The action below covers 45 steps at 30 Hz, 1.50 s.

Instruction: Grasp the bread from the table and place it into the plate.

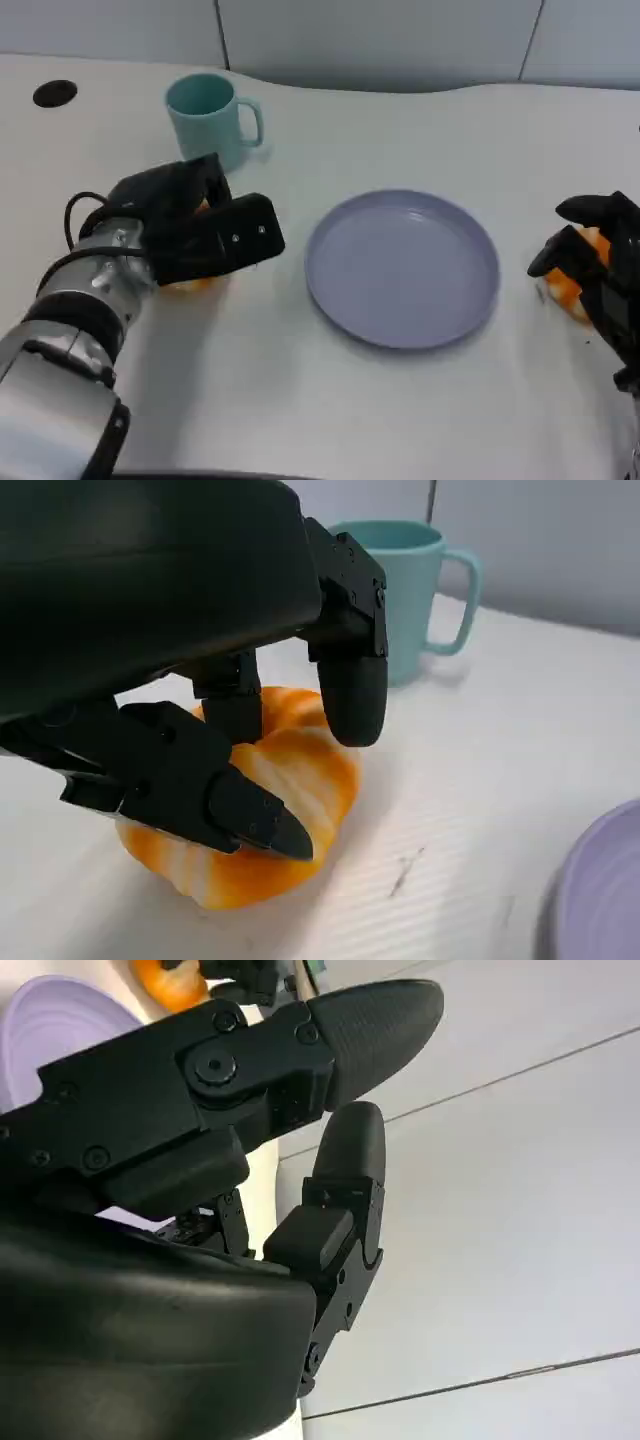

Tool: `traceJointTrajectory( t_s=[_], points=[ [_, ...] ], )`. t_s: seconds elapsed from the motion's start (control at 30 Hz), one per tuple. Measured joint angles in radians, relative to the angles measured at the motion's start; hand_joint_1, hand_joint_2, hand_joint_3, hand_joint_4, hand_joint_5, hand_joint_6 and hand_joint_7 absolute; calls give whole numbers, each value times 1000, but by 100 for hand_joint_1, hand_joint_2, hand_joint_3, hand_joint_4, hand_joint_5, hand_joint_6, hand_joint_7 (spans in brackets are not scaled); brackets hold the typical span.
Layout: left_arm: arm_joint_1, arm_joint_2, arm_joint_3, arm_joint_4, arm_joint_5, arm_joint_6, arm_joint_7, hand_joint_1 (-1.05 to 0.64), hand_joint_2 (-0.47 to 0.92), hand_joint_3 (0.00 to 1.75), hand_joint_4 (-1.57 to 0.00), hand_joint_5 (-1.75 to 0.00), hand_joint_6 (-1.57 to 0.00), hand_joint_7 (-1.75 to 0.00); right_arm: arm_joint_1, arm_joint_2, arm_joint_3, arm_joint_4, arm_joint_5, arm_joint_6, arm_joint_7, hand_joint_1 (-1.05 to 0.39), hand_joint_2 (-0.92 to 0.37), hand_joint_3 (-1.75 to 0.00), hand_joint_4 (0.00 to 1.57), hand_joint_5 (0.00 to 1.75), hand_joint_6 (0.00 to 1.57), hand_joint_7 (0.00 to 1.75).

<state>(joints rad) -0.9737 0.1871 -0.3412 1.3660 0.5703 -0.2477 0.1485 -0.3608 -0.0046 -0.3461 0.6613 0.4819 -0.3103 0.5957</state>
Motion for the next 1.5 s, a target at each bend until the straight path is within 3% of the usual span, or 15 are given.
traceJointTrajectory(
  t_s=[0.2,0.73,1.0,1.23,1.37,1.47,1.5],
  points=[
    [-30,10,44,-21,-37,-87,13,-3,85,0,-86,-175,-64,-175,0,0,0,0,0,0,-5,-55,-92,-8,64,166,80,88],
    [-71,10,70,-49,-68,-233,9,-4,86,1,-85,-175,-63,-175,0,0,0,1,-3,-1,-5,-55,-92,-9,63,168,79,89],
    [-116,-73,47,-71,-69,-316,-15,17,82,0,-81,-175,-62,-175,-1,2,1,6,-3,-10,-5,-55,-92,-9,63,168,80,89],
    [-126,-142,-48,-73,14,-327,43,16,80,3,-91,-175,-70,-175,-1,4,2,6,-7,-20,-14,-54,-92,-10,63,168,79,90],
    [-126,-173,-57,-69,17,-330,44,26,79,3,-92,-175,-71,-175,-1,10,3,4,-7,-21,-21,-54,-92,-12,63,168,78,90],
    [-125,-190,-67,-60,18,-329,44,19,81,4,-90,-175,-69,-175,-1,16,4,4,-7,-35,-21,-55,-92,-12,63,169,78,91],
    [-125,-193,-71,-59,18,-325,44,11,80,3,-81,-173,-63,-173,-1,17,4,4,-7,-37,-21,-55,-92,-12,63,169,78,91]
  ],
)
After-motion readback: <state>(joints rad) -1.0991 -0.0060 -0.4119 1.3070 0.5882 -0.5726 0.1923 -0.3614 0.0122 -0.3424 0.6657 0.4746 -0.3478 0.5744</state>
